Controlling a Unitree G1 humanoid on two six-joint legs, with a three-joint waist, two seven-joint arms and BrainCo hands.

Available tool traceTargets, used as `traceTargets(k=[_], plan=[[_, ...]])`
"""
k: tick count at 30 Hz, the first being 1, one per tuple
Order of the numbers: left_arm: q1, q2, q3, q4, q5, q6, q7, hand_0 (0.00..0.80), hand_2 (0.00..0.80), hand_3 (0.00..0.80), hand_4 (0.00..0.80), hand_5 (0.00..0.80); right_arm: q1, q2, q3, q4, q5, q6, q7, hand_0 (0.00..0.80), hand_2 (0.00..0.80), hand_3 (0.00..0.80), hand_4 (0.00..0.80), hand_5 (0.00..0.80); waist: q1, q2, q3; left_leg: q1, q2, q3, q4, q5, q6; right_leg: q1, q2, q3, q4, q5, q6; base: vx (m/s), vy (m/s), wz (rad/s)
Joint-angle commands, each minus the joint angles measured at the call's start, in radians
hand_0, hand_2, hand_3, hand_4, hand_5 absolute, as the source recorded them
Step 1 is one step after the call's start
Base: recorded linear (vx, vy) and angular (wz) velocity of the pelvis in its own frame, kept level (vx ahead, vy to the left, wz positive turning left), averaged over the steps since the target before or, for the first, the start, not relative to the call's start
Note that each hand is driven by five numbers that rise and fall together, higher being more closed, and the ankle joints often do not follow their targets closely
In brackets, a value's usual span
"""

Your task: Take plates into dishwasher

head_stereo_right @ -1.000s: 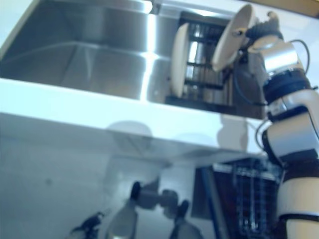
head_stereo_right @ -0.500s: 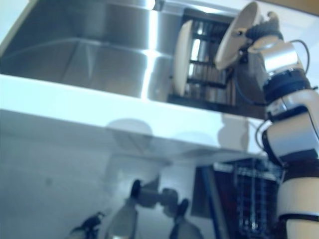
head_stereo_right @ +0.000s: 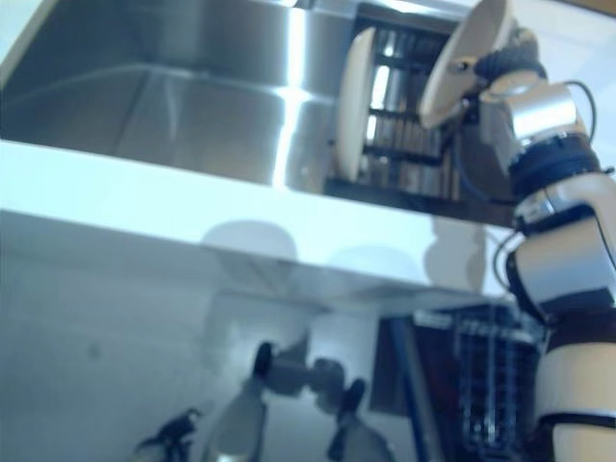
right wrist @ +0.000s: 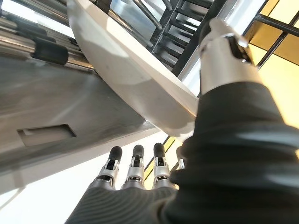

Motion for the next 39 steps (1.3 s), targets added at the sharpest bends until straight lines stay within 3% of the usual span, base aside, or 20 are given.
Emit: traceTargets(k=[1,2,3,12,21,39], plan=[[-0.002,-0.004,-0.046,-0.013,-0.036,-0.013,0.006,0.0,0.0,0.0,0.0,0.0,-0.085,-0.038,0.027,0.008,-0.005,-0.007,-0.013,0.232,0.232,0.232,0.232,0.232,0.03,-0.035,0.022,-0.007,-0.025,0.049,-0.007,0.001,0.022,-0.058,-0.076,-0.007,0.025,0.093,0.035,-0.004,0.029,0.04],[-0.001,-0.003,-0.047,-0.014,-0.04,-0.013,0.005,0.0,0.0,0.0,0.0,0.0,-0.086,-0.037,0.027,0.013,-0.002,-0.002,-0.017,0.445,0.445,0.445,0.445,0.445,0.031,-0.034,0.024,-0.008,-0.026,0.049,-0.007,0.002,0.022,-0.059,-0.077,-0.008,0.027,0.093,0.035,-0.012,0.033,0.05],[0.0,-0.003,-0.046,-0.014,-0.043,-0.015,0.002,0.0,0.0,0.0,0.0,0.0,-0.089,-0.037,0.028,0.015,-0.003,0.009,-0.023,0.8,0.8,0.8,0.8,0.8,0.032,-0.032,0.025,-0.009,-0.026,0.051,-0.007,0.002,0.022,-0.06,-0.078,-0.009,0.028,0.093,0.036,-0.015,0.027,0.05],[0.01,0.001,-0.044,-0.028,-0.047,-0.016,-0.006,0.0,0.0,0.0,0.0,0.0,-0.088,-0.06,0.031,0.054,-0.03,0.042,0.025,0.8,0.8,0.8,0.8,0.8,0.034,-0.03,0.03,-0.011,-0.026,0.051,-0.007,0.001,0.023,-0.064,-0.08,-0.013,0.03,0.093,0.039,-0.004,0.004,0.01],[0.025,0.0,-0.05,-0.044,-0.045,-0.019,-0.008,0.0,0.0,0.0,0.0,0.0,-0.129,-0.072,0.062,0.052,-0.074,0.002,-0.048,0.8,0.8,0.8,0.8,0.8,0.033,-0.021,0.018,-0.006,-0.027,0.048,-0.007,0.001,0.023,-0.059,-0.08,-0.011,0.024,0.096,0.041,0.0,0.0,0.0],[0.062,0.007,-0.048,-0.043,-0.01,-0.034,0.001,0.0,0.0,0.0,0.0,0.0,-0.195,-0.102,0.103,0.01,-0.073,-0.083,-0.148,0.8,0.8,0.8,0.8,0.8,0.03,-0.042,-0.065,0.05,-0.024,0.049,-0.007,-0.019,0.021,0.005,-0.081,-0.013,0.007,0.086,0.043,0.002,-0.004,0.01]])
